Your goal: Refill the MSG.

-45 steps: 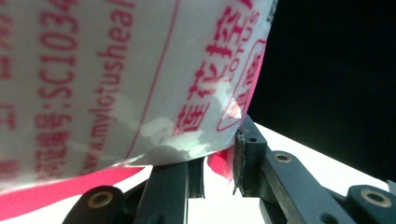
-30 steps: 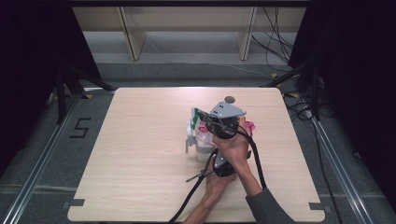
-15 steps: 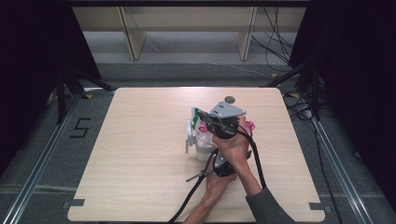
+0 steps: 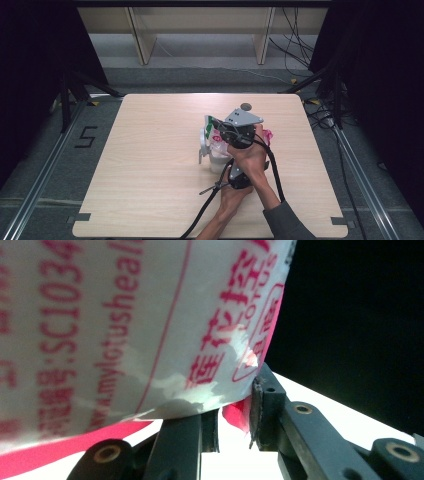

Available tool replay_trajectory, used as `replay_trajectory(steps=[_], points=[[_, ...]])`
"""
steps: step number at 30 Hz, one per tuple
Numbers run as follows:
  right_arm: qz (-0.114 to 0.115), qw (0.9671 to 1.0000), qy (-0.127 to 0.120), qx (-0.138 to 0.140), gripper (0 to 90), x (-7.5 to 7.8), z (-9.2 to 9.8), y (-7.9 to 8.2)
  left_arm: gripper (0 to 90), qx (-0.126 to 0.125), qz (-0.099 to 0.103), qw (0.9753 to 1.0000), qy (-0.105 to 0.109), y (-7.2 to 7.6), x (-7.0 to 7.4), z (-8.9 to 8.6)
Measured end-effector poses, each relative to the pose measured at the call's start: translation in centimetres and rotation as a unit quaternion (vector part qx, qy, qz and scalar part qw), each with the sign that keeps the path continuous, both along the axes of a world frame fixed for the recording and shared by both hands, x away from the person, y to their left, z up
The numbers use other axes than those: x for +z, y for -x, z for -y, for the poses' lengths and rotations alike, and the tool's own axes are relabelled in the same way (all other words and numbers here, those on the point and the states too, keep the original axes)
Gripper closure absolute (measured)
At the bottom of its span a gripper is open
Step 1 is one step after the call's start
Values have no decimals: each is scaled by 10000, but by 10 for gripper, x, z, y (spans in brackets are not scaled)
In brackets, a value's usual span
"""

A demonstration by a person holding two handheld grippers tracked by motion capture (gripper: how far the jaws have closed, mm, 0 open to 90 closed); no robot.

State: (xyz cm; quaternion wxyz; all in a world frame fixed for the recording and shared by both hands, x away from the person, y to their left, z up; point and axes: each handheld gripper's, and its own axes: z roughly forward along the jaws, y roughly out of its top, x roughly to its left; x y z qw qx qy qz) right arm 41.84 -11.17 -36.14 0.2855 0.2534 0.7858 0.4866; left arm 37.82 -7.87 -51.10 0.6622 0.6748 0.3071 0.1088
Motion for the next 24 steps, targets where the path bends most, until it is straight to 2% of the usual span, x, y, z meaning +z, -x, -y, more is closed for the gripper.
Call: replay_trajectory(steps=[2,4,5,10,14,15,16,19,22,23,24], points=[[-101,9999,-111,-85,896,-2,-2,2,763,-12,13,10000,-28,0,0,0],[-31,10000,-48,-24,896,-1,-1,1,762,-7,22,10000,-22,0,0,0],[-93,9998,-141,-83,896,-1,-2,2,763,-7,31,10000,-28,-1,0,-1],[-87,9999,-79,-60,896,-2,-2,1,763,-27,-26,10000,12,0,-1,0],[-73,9999,-76,15,896,0,-3,2,763,-16,42,10000,6,0,1,-1],[-1,10000,-68,-11,896,0,-3,2,763,-31,56,10000,-7,-1,0,-2],[-98,9999,-83,-36,896,-1,-3,3,763,2,11,10000,3,-1,0,-1],[-172,9998,-88,-48,896,-4,-4,0,762,7,-48,10000,48,0,-1,-1],[-96,9999,-92,-44,896,-2,-4,2,763,22,-13,10000,59,1,0,0],[32,10000,-41,-16,896,-1,-3,1,762,1,3,10000,30,1,1,-1],[-48,10000,-64,30,896,-1,-2,2,763,-11,12,10000,4,1,1,-1]])
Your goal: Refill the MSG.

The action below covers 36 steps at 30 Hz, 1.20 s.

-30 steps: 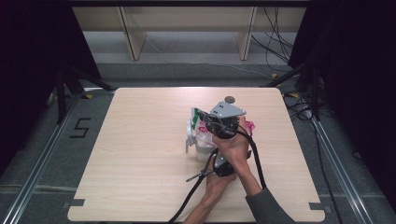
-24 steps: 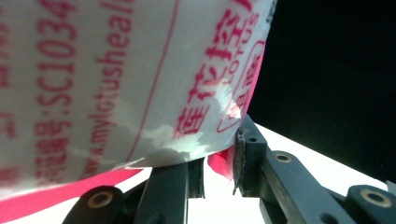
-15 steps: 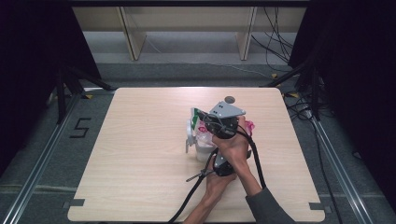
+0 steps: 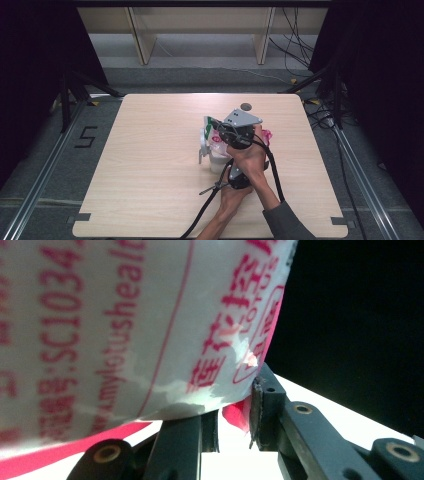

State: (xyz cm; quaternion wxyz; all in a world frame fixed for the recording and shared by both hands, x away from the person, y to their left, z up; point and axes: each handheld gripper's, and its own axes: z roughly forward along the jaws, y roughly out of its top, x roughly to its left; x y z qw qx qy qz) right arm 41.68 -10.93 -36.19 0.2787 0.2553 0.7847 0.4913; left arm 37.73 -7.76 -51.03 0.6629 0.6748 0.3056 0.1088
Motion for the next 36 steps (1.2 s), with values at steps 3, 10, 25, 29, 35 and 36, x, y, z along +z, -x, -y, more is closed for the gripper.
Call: replay_trajectory(steps=[3,10,25,29,35,36], points=[[2,10000,-15,-3,896,0,0,0,763,31,11,10000,12,0,0,0],[-69,9999,-111,-60,896,1,0,3,761,13,25,10000,23,1,2,1],[21,10000,22,-64,896,1,1,-1,761,-7,29,10000,7,1,1,2],[-68,9999,-72,-67,896,1,0,1,762,2,15,10000,33,0,0,1],[33,10000,6,-19,896,2,0,1,761,20,47,10000,58,2,2,1],[-56,10000,-25,-46,896,3,0,2,761,4,57,10000,76,2,3,2]])
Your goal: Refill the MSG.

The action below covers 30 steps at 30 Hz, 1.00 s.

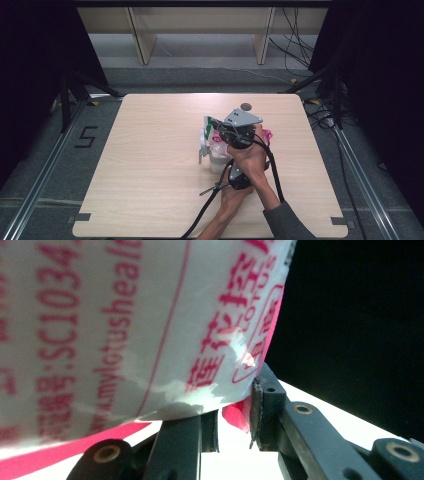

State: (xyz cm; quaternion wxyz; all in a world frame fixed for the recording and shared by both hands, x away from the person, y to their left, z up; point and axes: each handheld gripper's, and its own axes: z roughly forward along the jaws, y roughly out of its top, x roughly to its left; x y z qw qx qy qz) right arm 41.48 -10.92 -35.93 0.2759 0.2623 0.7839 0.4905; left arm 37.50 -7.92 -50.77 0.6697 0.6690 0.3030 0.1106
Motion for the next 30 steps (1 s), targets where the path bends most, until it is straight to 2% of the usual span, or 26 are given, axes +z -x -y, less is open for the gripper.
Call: replay_trajectory(steps=[3,5,11,12,14,15,17,19,20,21,22,24,26,27,28,29,30], points=[[-11,10000,15,-49,896,-2,0,-1,762,-2,-52,9999,-87,-2,-4,0],[-72,10000,-30,-53,896,-3,1,-2,761,5,-59,10000,-39,-2,-4,1],[64,10000,11,7,896,-1,1,-2,761,3,-39,10000,-57,-2,-3,0],[-86,9999,-54,-54,896,-2,1,-1,762,0,-35,10000,-70,-2,-3,0],[-7,10000,-36,-34,896,-2,1,-2,761,-3,-34,10000,-69,-2,-3,0],[-76,9999,-41,-55,896,-2,1,0,761,2,-25,10000,-69,-1,-3,0],[28,10000,-39,-23,896,-1,1,-1,762,-8,-23,10000,-86,-2,-3,0],[-35,10000,-48,-9,896,-1,2,-1,761,-6,-30,10000,-76,-2,-3,0],[-155,9998,-96,-32,895,-2,1,1,761,-10,-34,10000,-81,-2,-3,0],[-135,9999,-93,-35,896,-2,1,0,761,-14,-33,10000,-91,-2,-3,0],[4,10000,9,41,895,-1,3,-2,761,-20,-31,9999,-101,-2,-3,0],[-104,9999,-68,-40,896,-1,2,0,761,-22,-34,9999,-97,-2,-3,-1],[-42,10000,-57,-28,896,-1,2,-1,762,-8,-41,10000,-87,-2,-3,-1],[-156,9998,-95,-43,896,-1,1,1,762,-15,-38,9999,-96,-2,-3,-1],[-22,10000,-48,-19,896,-1,2,0,761,-12,-36,9999,-96,-2,-3,-1],[-116,9999,-98,-56,896,-1,1,1,761,-12,-38,9999,-93,-2,-3,0],[31,10000,-22,25,896,-1,3,-1,761,-21,-41,9999,-103,-2,-3,0]])
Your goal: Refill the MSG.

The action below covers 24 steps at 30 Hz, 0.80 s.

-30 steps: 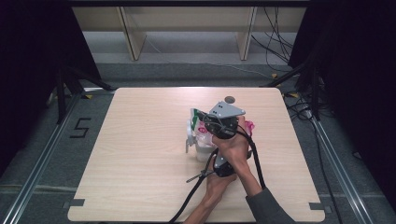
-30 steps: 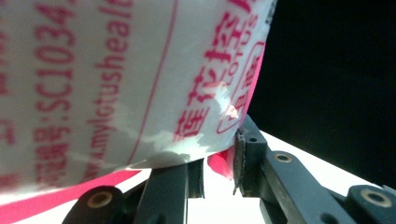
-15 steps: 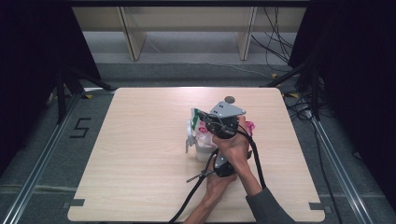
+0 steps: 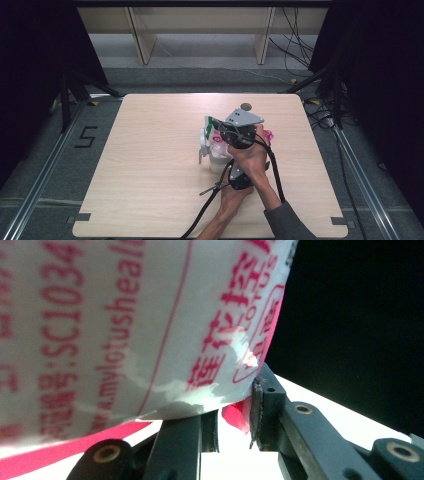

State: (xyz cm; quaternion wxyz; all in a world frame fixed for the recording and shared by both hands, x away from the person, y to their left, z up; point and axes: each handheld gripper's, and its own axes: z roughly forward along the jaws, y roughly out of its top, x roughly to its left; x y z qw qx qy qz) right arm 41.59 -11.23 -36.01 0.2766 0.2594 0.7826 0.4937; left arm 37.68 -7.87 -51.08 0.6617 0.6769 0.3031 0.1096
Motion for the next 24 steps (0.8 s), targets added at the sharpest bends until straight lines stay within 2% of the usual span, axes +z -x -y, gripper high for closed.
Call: replay_trajectory(steps=[1,2,3,5,6,10,11,12,14,15,16,17,18,19,21,23,24], points=[[28,10000,-2,-8,896,0,0,0,761,-4,-7,10000,-4,0,0,0],[-69,10000,-31,11,896,0,1,1,761,-90,41,9997,-217,-1,0,-3],[-80,9999,-60,41,896,1,2,0,762,-90,44,9997,-243,-2,0,-3],[-51,10000,-39,61,896,1,3,1,761,-101,13,9997,-208,-1,-1,-3],[-184,9997,-140,-8,897,1,1,3,761,-93,37,9997,-228,-1,-1,-3],[-100,9999,-109,64,897,2,3,4,760,-74,46,9997,-235,0,0,-3],[-4,9999,-48,101,897,4,5,4,759,8,-1,10000,-50,0,0,-2],[-72,9998,-156,102,897,3,5,4,759,44,-50,10000,63,1,0,0],[-118,9998,-158,96,897,5,7,5,758,29,-11,10000,-42,0,-1,-1],[-40,9998,-135,121,897,5,8,3,758,22,-36,10000,-89,1,-1,-1],[-181,9996,-224,66,898,5,8,5,758,12,-18,10000,-85,2,-1,0],[-170,9996,-205,107,898,5,9,4,758,-72,65,9993,-354,0,-2,-3],[-77,9998,-195,54,898,4,10,4,758,-56,88,9991,-399,0,-2,-3],[-162,9996,-186,126,898,5,11,5,758,-82,62,9992,-395,0,-2,-4],[-77,9998,-172,111,898,6,13,6,756,-84,18,9993,-358,1,-2,-3],[-129,9996,-230,64,899,8,14,8,755,-116,-6,9995,-290,0,-2,-3],[-67,9997,-221,50,898,8,15,8,755,-117,-11,9995,-303,0,-2,-3]])
